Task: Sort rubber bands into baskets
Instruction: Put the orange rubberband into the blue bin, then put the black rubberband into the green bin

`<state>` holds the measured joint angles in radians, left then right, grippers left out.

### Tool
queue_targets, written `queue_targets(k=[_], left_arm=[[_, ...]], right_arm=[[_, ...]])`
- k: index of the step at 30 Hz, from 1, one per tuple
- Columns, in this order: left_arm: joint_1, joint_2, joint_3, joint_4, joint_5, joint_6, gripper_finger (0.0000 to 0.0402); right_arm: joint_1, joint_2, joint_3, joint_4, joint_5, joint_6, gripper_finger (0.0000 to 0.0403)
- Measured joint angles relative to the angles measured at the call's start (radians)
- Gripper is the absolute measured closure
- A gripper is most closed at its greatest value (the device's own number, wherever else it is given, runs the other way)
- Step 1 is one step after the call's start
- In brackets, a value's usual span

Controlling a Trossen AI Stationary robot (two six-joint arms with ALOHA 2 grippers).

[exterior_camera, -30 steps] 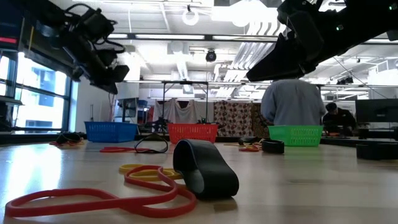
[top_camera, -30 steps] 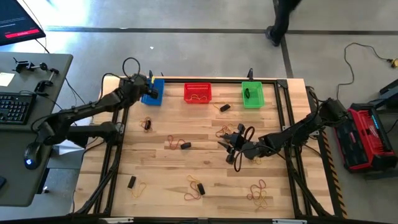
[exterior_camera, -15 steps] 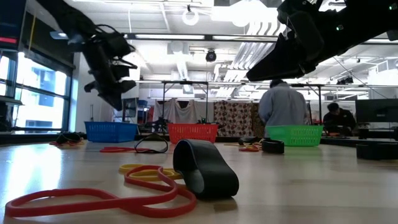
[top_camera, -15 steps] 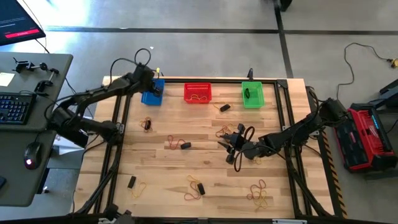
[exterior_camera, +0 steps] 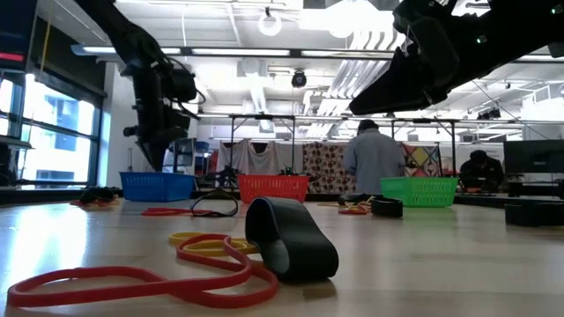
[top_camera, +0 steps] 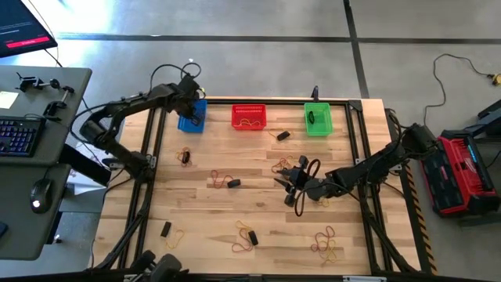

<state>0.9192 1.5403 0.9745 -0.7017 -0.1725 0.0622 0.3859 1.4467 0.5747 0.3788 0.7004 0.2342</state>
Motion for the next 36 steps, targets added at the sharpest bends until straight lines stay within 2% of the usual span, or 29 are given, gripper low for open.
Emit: queue_targets(k=[10,15,22,25,36], left_arm=[[-0.001,0.102,0.000,0.069,-0.032,0.056,0.0400],[-0.028,0.094,0.000,0.070,-0.036,0.103,0.0379],[-0.072,0.068,0.000,0.075,-0.137,0.169,0.0327],[-0.087,0.058,0.000,0.079,-0.146,0.184,0.0310],[-0.132,0.047,0.000,0.095,-0.160,0.233,0.0302]], right_arm=[[0.000,0.000,0.000,0.000,0.000,0.000,0.0286],[0.000,0.000,0.000,0.000,0.000,0.000,0.0286],[0.000,0.000,0.000,0.000,0.000,0.000,0.0286],[0.000,0.000,0.000,0.000,0.000,0.000,0.0286],[0.000,0.000,0.000,-0.001,0.000,0.000,0.0286]])
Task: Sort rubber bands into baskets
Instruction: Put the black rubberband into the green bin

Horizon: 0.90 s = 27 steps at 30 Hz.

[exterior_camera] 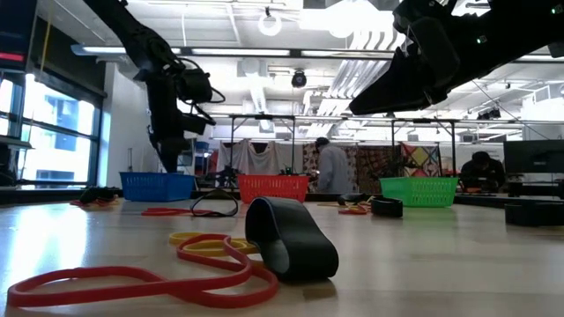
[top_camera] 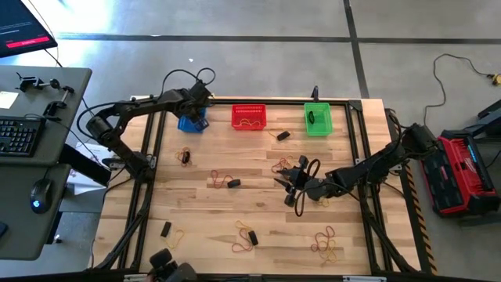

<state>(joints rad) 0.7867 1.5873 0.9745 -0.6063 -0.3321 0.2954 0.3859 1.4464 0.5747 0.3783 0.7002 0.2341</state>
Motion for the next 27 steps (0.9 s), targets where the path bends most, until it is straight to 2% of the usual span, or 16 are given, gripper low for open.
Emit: queue_targets(k=[4,8,12,19,23,27], left_arm=[[-0.042,-0.036,0.000,-0.007,-0.039,0.013,0.0310],[-0.106,-0.128,0.000,-0.015,-0.036,-0.019,0.0327],[-0.177,-0.235,0.000,-0.054,0.018,-0.107,0.0346],[-0.321,-0.341,0.000,-0.317,0.113,-0.382,0.0361],[-0.418,-0.344,0.000,-0.434,0.112,-0.551,0.0362],[-0.509,-0.326,0.000,-0.454,0.067,-0.666,0.0362]], right_arm=[[0.000,0.000,0.000,0.000,0.000,0.000,0.0286],[0.000,0.000,0.000,0.001,0.000,0.000,0.0286],[0.000,0.000,0.000,0.001,0.000,0.022,0.0286],[0.000,0.000,0.000,0.001,0.000,0.056,0.0286],[0.000,0.000,0.000,0.004,0.000,0.053,0.0286],[0.000,0.000,0.000,0.004,0.000,0.054,0.0286]])
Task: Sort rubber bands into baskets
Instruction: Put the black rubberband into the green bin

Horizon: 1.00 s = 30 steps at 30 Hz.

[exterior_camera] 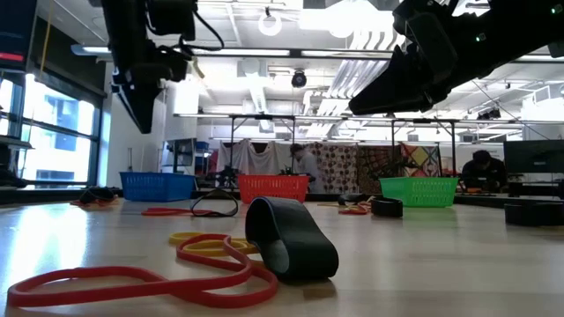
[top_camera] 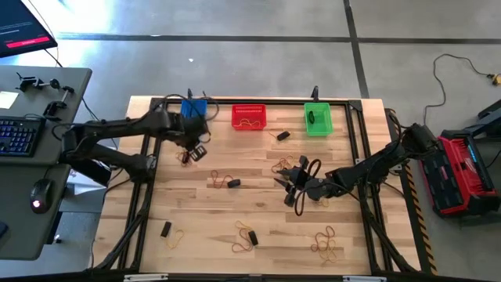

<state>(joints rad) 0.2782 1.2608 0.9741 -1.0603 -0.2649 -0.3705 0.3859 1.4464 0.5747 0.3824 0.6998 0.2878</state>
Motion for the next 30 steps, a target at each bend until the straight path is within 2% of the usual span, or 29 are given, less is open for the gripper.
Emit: queue_targets(k=[5,14,21,24,28,30], left_arm=[[-0.065,0.029,0.000,-0.002,-0.027,-0.070,0.0353],[-0.116,0.109,-0.006,-0.104,0.013,-0.127,0.0325],[-0.099,0.114,-0.147,-0.081,0.072,-0.173,0.0310],[-0.082,0.113,-0.219,-0.012,0.086,-0.178,0.0303],[-0.062,0.114,-0.284,0.141,0.152,-0.165,0.0295],[-0.057,0.115,-0.293,0.166,0.141,-0.168,0.0293]], right_arm=[[0.000,0.000,0.000,0.000,0.000,0.000,0.0286],[0.000,0.000,0.000,0.000,0.000,0.000,0.0286],[0.000,0.000,0.000,0.000,0.000,0.000,0.0286],[0.000,0.000,0.000,0.000,0.000,-0.009,0.0286],[0.000,0.000,0.000,0.000,0.000,-0.019,0.0286],[0.000,0.000,0.000,0.002,0.000,-0.018,0.0286]])
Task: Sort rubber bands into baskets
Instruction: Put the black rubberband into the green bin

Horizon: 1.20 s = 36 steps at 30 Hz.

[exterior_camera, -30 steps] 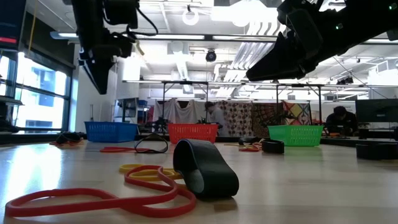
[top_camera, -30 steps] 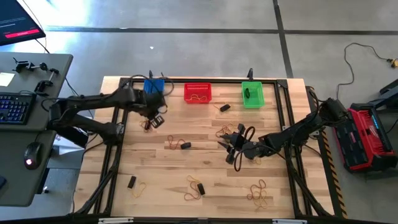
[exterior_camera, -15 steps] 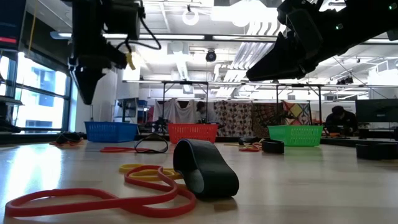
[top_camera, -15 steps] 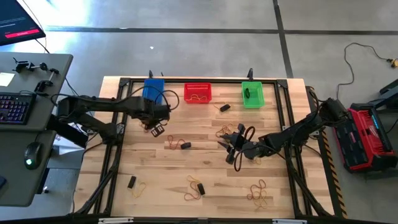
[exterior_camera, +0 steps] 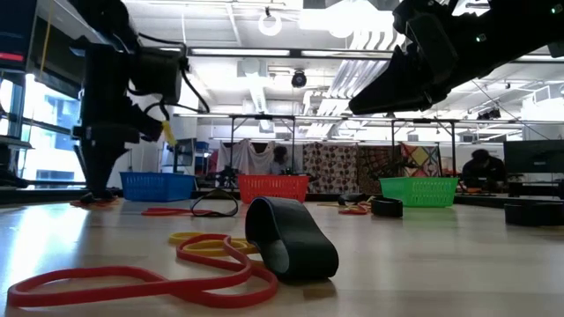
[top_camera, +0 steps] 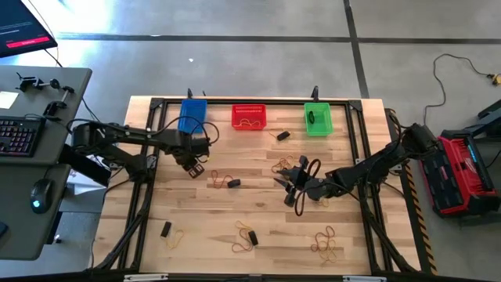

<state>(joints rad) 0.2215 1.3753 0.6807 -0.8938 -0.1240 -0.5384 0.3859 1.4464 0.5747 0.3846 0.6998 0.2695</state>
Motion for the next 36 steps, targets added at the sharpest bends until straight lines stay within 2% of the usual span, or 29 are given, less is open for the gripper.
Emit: queue_targets(k=[6,14,36], left_arm=[[0.023,0.003,0.000,-0.001,-0.096,-0.026,0.0291],[0.028,0.003,0.000,-0.002,-0.110,-0.027,0.0291],[0.028,0.003,0.000,-0.060,-0.237,-0.053,0.0291]], right_arm=[[0.000,0.000,0.000,0.002,0.000,0.002,0.0286],[0.000,0.000,0.000,0.002,0.000,0.002,0.0286],[0.000,0.000,0.000,0.002,0.000,0.002,0.0286]])
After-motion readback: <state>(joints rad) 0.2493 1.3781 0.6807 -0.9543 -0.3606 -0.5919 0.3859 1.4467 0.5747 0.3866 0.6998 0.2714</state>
